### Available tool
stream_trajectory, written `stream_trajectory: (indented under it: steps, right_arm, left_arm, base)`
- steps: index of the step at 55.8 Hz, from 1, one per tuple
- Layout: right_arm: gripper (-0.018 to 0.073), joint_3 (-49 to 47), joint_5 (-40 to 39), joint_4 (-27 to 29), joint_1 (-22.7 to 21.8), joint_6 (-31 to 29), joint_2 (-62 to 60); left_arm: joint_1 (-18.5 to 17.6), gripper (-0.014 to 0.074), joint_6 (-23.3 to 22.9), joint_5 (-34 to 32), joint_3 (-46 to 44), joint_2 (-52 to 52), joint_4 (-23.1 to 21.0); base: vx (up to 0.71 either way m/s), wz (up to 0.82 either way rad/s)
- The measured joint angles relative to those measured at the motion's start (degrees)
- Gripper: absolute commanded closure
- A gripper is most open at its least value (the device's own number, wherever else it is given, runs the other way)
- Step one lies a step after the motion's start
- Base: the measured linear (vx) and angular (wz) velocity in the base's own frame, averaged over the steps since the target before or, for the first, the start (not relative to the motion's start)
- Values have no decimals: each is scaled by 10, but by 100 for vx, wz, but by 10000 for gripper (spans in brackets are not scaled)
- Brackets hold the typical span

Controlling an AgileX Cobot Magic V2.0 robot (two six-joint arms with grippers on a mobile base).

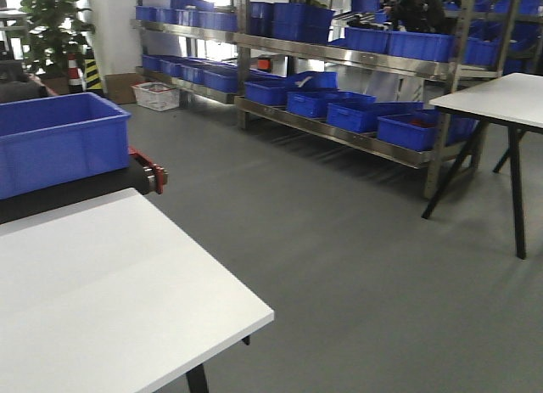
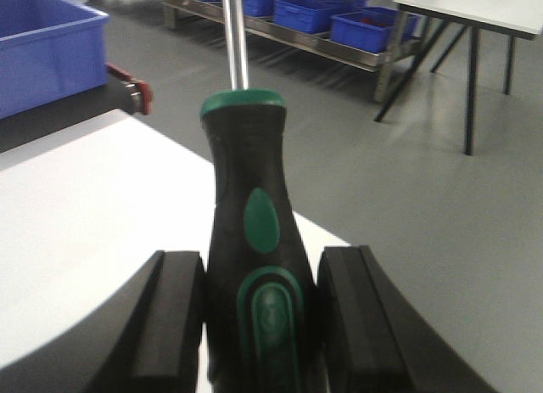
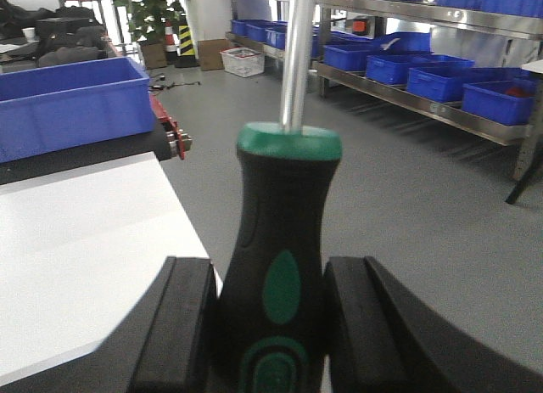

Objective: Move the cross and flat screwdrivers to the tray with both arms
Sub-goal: 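Hold both screwdrivers while the base turns away from the table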

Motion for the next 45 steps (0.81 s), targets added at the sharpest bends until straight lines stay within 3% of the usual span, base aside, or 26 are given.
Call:
stream_trajectory:
  steps: [45]
  right_arm:
    - [567,0,0,0,2,0,-1]
  left_arm:
    - [0,602,0,0,0,0,0]
  base:
    - [11,-60]
